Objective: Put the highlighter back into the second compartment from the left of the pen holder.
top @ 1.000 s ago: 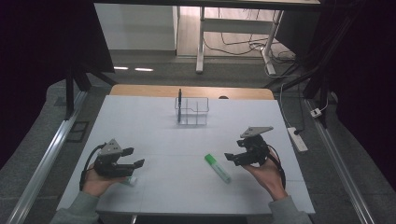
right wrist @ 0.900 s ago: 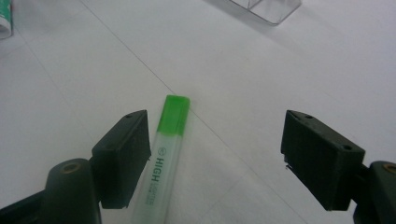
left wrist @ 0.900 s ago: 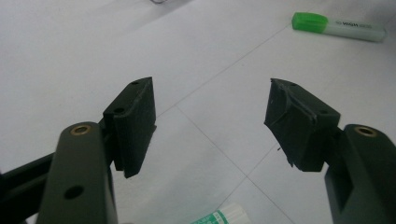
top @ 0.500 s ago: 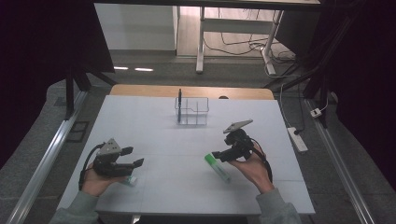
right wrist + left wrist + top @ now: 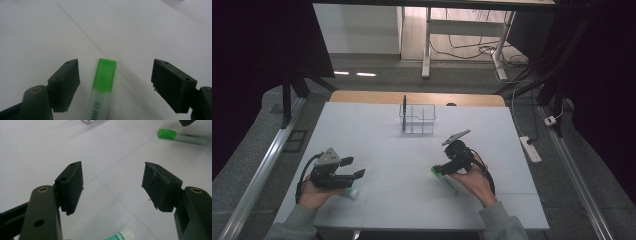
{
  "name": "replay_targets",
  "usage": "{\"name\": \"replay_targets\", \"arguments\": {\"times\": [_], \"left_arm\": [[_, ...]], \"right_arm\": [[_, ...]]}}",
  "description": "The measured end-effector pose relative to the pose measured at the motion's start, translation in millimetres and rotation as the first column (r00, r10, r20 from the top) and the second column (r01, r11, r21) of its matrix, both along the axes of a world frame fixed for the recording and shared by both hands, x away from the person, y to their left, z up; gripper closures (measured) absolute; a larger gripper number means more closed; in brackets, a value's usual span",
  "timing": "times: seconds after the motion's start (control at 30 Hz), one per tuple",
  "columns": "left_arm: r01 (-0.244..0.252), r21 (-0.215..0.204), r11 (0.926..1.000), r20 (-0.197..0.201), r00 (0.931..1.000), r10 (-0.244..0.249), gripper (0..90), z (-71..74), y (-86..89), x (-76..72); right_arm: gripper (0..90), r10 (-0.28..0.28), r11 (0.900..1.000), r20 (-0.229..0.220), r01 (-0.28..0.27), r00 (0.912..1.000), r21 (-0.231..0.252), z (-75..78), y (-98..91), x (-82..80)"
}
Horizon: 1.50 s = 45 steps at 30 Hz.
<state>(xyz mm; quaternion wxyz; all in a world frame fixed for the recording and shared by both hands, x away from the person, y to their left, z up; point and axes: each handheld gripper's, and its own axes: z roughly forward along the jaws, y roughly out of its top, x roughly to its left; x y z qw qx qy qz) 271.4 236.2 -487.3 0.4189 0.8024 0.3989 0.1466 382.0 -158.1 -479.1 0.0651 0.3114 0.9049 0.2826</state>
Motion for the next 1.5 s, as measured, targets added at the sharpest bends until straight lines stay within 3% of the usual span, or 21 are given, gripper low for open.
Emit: {"name": "replay_targets", "arguments": {"times": [0.3, 0.9, 1.17, 1.5], "left_arm": [[0.01, 0.007, 0.9999, 0.001, 0.9999, -0.01, 32.3, 0.1, -1.4, -1.0], [0.012, 0.014, 0.9998, 0.003, 0.9999, -0.012, 32.1, -0.3, -0.2, -1.2], [0.011, 0.016, 0.9998, 0.0, 0.9999, -0.011, 32.0, -1.4, 0.7, -0.7], [0.011, 0.02, 0.9997, 0.003, 0.9999, -0.011, 31.8, -1.4, 0.5, -1.3]], "right_arm": [[22.9, 0.018, 0.9989, -0.021, -0.019, 0.9996, -0.043, -10.5, 14.4, -0.5], [30.6, 0.005, 0.9931, -0.035, -0.009, 0.9994, -0.117, -25.0, 23.7, -0.3], [40.6, 0.01, 0.9848, -0.009, -0.012, 0.9999, -0.174, -27.9, 29.7, -3.6], [64.6, -0.017, 0.9813, -0.008, 0.016, 0.9998, -0.192, -25.3, 36.7, -8.6]]}}
